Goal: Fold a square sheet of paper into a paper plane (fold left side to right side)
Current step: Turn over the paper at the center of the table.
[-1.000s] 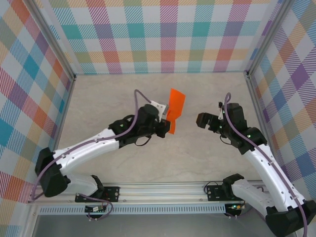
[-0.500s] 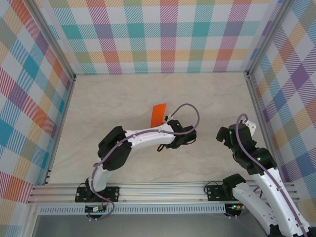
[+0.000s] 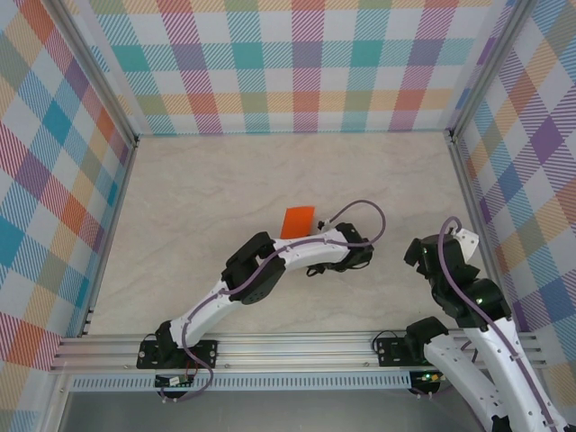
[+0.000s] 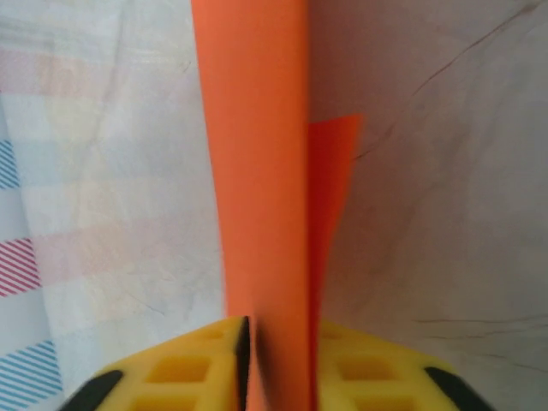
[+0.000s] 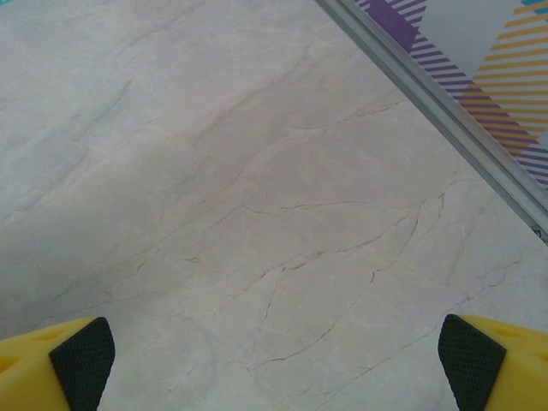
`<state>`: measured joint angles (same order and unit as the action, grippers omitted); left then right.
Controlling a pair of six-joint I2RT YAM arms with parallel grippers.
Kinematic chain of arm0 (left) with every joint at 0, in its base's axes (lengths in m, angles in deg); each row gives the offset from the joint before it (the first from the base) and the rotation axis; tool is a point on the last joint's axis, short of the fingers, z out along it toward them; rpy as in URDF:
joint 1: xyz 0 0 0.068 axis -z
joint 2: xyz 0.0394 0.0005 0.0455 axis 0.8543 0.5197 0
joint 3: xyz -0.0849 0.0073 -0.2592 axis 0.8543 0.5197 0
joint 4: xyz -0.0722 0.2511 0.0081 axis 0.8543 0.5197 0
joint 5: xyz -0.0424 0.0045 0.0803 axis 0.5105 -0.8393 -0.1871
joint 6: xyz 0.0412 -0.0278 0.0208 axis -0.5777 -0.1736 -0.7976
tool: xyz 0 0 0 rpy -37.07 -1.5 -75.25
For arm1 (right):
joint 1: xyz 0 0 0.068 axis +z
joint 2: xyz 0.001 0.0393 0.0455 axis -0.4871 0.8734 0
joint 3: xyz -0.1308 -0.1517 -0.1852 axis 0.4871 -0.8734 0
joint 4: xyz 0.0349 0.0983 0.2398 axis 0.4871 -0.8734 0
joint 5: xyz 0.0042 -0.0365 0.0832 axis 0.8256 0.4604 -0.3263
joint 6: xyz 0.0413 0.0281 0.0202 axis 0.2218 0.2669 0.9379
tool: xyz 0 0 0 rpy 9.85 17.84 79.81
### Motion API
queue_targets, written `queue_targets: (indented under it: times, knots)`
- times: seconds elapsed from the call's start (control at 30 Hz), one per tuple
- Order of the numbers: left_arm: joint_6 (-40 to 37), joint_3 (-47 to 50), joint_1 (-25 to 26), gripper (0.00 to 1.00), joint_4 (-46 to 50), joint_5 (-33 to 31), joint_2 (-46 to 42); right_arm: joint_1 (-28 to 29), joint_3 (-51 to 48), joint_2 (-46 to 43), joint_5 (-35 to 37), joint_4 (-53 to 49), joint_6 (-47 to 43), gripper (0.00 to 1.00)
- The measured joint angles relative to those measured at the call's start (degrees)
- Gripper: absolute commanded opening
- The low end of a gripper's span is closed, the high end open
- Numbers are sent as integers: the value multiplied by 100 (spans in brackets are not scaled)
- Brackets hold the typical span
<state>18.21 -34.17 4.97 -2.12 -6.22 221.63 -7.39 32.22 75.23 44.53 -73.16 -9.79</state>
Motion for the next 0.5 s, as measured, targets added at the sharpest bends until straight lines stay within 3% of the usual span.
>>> queue_targets:
  times: [0.23,0.5]
  knots:
    - [-533,-748,-42,47,-42,905,175,0,173,0,13,-26,-197,100]
    - [-1029,-229,-243,63,-1021,2142,-457,0,221,2,-586,160,-610,100]
